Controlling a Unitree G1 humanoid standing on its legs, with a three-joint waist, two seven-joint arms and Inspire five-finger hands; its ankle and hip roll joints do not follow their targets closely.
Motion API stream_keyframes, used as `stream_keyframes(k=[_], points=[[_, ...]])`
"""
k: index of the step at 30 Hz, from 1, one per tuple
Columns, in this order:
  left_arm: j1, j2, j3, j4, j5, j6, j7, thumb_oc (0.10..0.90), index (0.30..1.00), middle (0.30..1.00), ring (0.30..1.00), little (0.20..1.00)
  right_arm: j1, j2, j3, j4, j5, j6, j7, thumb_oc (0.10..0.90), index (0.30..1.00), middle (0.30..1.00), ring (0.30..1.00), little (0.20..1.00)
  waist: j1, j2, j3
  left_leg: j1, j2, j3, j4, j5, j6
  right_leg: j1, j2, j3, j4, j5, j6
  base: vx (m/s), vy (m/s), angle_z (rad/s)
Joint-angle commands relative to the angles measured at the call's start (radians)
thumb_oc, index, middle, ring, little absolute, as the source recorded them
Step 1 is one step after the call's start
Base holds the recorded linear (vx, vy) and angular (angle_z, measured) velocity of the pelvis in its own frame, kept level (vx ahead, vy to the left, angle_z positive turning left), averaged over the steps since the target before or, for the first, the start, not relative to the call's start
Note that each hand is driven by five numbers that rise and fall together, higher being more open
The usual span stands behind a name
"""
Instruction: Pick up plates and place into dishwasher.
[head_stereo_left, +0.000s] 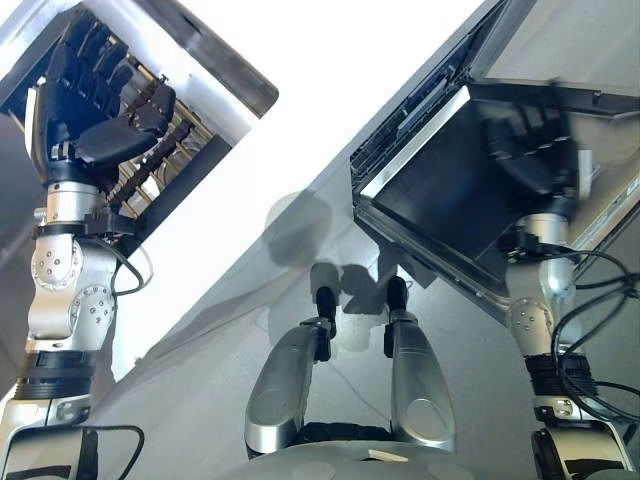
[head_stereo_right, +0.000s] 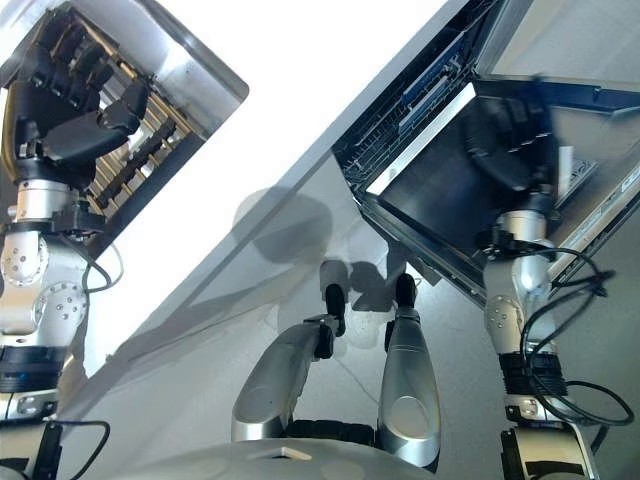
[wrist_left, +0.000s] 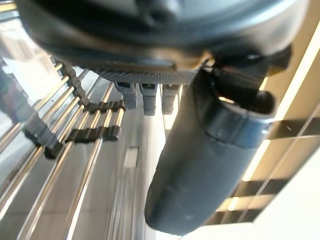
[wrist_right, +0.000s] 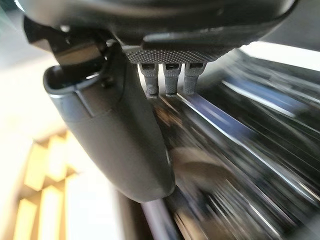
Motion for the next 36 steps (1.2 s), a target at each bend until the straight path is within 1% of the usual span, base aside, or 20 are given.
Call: stream_keyframes(k=[1,2,3,7,9,10,11,12,14,15,18,20,22,24,27,30,31,33,34,36], points=[[-0.048,-0.001,0.091,-0.026,0.011,-0.131,-0.002,0.8,0.9,0.9,0.9,0.9,-0.04,-0.031,-0.091,-0.124,-0.166,-0.191,-0.187,0.8,0.9,0.9,0.9,0.9,-0.046,-0.016,-0.027,0.031,-0.049,-0.007,-0.028,-0.006,0.012,0.035,0.037,-0.026,0.065,-0.068,-0.009,0.02,0.053,-0.15],[-0.043,0.0,0.097,-0.023,0.003,-0.133,-0.009,0.8,0.9,0.9,0.9,0.9,-0.032,-0.048,-0.114,-0.101,-0.246,-0.19,-0.278,0.8,0.9,0.9,0.9,0.9,-0.047,-0.014,-0.027,0.038,-0.05,-0.006,-0.03,-0.006,0.01,0.042,0.035,-0.027,0.061,-0.068,-0.009,0.01,0.039,-0.07],[-0.039,0.0,0.102,-0.017,-0.001,-0.135,-0.015,0.8,0.9,0.9,0.9,0.9,-0.027,-0.063,-0.127,-0.081,-0.29,-0.184,-0.328,0.8,0.9,0.9,0.9,0.9,-0.048,-0.013,-0.027,0.044,-0.05,-0.005,-0.034,-0.006,0.008,0.049,0.034,-0.027,0.057,-0.068,-0.008,0.02,0.041,-0.05],[-0.018,-0.006,0.114,-0.009,-0.02,-0.141,-0.039,0.8,0.9,0.9,0.9,0.9,0.009,-0.108,-0.176,0.037,-0.377,-0.142,-0.533,0.8,0.9,0.9,0.9,0.9,-0.048,-0.008,-0.027,0.067,-0.051,-0.005,-0.047,-0.004,0.006,0.075,0.03,-0.032,0.041,-0.069,-0.008,0.0,0.008,0.0],[-0.018,-0.006,0.114,-0.004,-0.017,-0.143,-0.041,0.8,0.9,0.9,0.9,0.9,0.014,-0.116,-0.182,0.094,-0.36,-0.112,-0.575,0.8,0.9,0.9,0.9,0.9,-0.048,-0.007,-0.027,0.069,-0.05,-0.004,-0.05,-0.002,0.005,0.078,0.03,-0.035,0.037,-0.068,-0.007,0.0,0.0,0.0],[-0.022,-0.004,0.111,-0.003,-0.017,-0.142,-0.039,0.8,0.9,0.9,0.9,0.9,0.014,-0.121,-0.183,0.123,-0.339,-0.105,-0.578,0.8,0.9,0.9,0.9,0.9,-0.047,-0.006,-0.027,0.069,-0.05,-0.004,-0.052,-0.001,0.004,0.079,0.029,-0.037,0.035,-0.067,-0.007,0.0,0.0,0.0],[-0.03,-0.001,0.11,-0.001,-0.014,-0.138,-0.034,0.8,0.9,0.9,0.9,0.9,0.016,-0.122,-0.18,0.169,-0.258,-0.088,-0.564,0.8,0.9,0.9,0.9,0.9,-0.045,-0.006,-0.027,0.068,-0.049,-0.002,-0.054,0.002,0.002,0.08,0.027,-0.043,0.033,-0.066,-0.008,0.0,0.0,0.0],[-0.033,0.0,0.108,-0.001,-0.012,-0.137,-0.031,0.8,0.9,0.9,0.9,0.9,0.016,-0.123,-0.183,0.198,-0.227,-0.093,-0.538,0.8,0.9,0.9,0.9,0.9,-0.044,-0.006,-0.027,0.066,-0.048,-0.002,-0.054,0.002,0.002,0.079,0.026,-0.045,0.032,-0.066,-0.008,0.0,0.0,0.0],[-0.045,0.015,0.107,-0.002,-0.017,-0.129,-0.027,0.8,0.9,0.9,0.9,0.9,0.021,-0.119,-0.176,0.273,-0.078,-0.104,-0.433,0.8,0.9,0.9,0.9,0.9,-0.037,-0.007,-0.027,0.054,-0.047,-0.005,-0.053,0.006,0.0,0.072,0.025,-0.052,0.032,-0.065,-0.008,-0.05,-0.06,-0.02],[-0.058,0.025,0.105,0.004,-0.018,-0.127,-0.028,0.8,0.9,0.9,0.9,0.9,0.019,-0.116,-0.169,0.323,-0.027,-0.107,-0.385,0.8,0.9,0.9,0.9,0.9,-0.034,-0.008,-0.027,0.043,-0.046,-0.005,-0.05,0.008,0.0,0.064,0.025,-0.054,0.034,-0.063,-0.008,-0.05,-0.073,0.0],[-0.079,0.043,0.101,0.009,-0.029,-0.121,-0.027,0.8,0.9,0.9,0.9,0.9,0.019,-0.108,-0.157,0.398,0.08,-0.113,-0.314,0.8,0.9,0.9,0.9,0.9,-0.031,-0.005,-0.027,0.025,-0.044,-0.007,-0.055,0.014,-0.002,0.047,0.027,-0.053,0.033,-0.061,-0.009,-0.05,-0.06,0.01],[-0.099,0.061,0.095,0.019,-0.037,-0.115,-0.029,0.8,0.9,0.9,0.9,0.9,0.02,-0.102,-0.151,0.453,0.182,-0.114,-0.223,0.8,0.9,0.9,0.9,0.9,-0.029,-0.005,-0.027,0.01,-0.043,-0.012,-0.055,0.017,-0.002,0.033,0.03,-0.051,0.036,-0.062,-0.011,-0.05,-0.081,0.04],[-0.122,0.075,0.087,0.024,-0.039,-0.105,-0.026,0.8,0.9,0.9,0.9,0.9,0.021,-0.1,-0.139,0.494,0.232,-0.112,-0.168,0.8,0.9,0.9,0.9,0.9,-0.027,-0.006,-0.027,-0.005,-0.043,-0.017,-0.055,0.019,-0.003,0.022,0.032,-0.049,0.038,-0.062,-0.013,-0.04,-0.079,0.06],[-0.153,0.082,0.069,0.031,-0.033,-0.096,-0.023,0.8,0.9,0.9,0.9,0.9,0.018,-0.089,-0.122,0.544,0.324,-0.099,-0.077,0.8,0.9,0.9,0.9,0.9,-0.023,-0.006,-0.027,-0.023,-0.043,-0.026,-0.053,0.022,-0.004,0.006,0.032,-0.051,0.042,-0.063,-0.015,-0.03,-0.077,0.1],[-0.189,0.095,0.048,0.03,-0.024,-0.073,-0.012,0.8,0.9,0.9,0.9,0.9,0.012,-0.094,-0.096,0.587,0.302,-0.085,-0.029,0.8,0.9,0.9,0.9,0.9,-0.018,0.001,-0.027,-0.04,-0.044,-0.035,-0.053,0.028,-0.007,-0.008,0.031,-0.059,0.049,-0.067,-0.019,-0.02,-0.055,0.12],[-0.208,0.102,0.032,0.024,-0.013,-0.065,0.0,0.8,0.9,0.9,0.9,0.9,0.003,-0.096,-0.075,0.593,0.357,-0.061,0.038,0.8,0.9,0.9,0.9,0.9,-0.011,0.007,-0.027,-0.057,-0.044,-0.041,-0.05,0.032,-0.009,-0.025,0.028,-0.069,0.063,-0.072,-0.022,-0.02,-0.041,0.02],[-0.214,0.105,0.026,0.021,-0.011,-0.061,0.003,0.8,0.9,0.9,0.9,0.9,-0.002,-0.089,-0.067,0.6,0.391,-0.045,0.082,0.8,0.9,0.9,0.9,0.9,-0.007,0.01,-0.027,-0.06,-0.044,-0.045,-0.05,0.033,-0.01,-0.03,0.028,-0.073,0.069,-0.075,-0.024,-0.01,-0.037,0.01],[-0.223,0.102,0.018,0.014,-0.005,-0.058,0.006,0.8,0.9,0.9,0.9,0.9,-0.008,-0.075,-0.05,0.61,0.491,0.006,0.194,0.8,0.9,0.9,0.9,0.9,0.0,0.014,-0.027,-0.065,-0.046,-0.053,-0.051,0.035,-0.012,-0.037,0.025,-0.082,0.077,-0.079,-0.027,0.0,-0.051,0.02],[-0.228,0.1,0.016,0.006,-0.005,-0.051,0.005,0.8,0.9,0.9,0.9,0.9,-0.017,-0.065,-0.036,0.621,0.557,0.052,0.269,0.8,0.9,0.9,0.9,0.9,0.006,0.017,-0.027,-0.066,-0.047,-0.059,-0.053,0.038,-0.013,-0.038,0.023,-0.088,0.08,-0.082,-0.03,0.0,-0.055,0.06],[-0.242,0.103,0.007,0.003,-0.008,-0.045,0.006,0.8,0.9,0.9,0.9,0.9,-0.033,-0.06,-0.014,0.634,0.604,0.11,0.356,0.8,0.9,0.9,0.9,0.9,0.013,0.018,-0.027,-0.066,-0.049,-0.067,-0.054,0.04,-0.015,-0.037,0.021,-0.096,0.082,-0.084,-0.032,0.0,-0.055,0.1]])
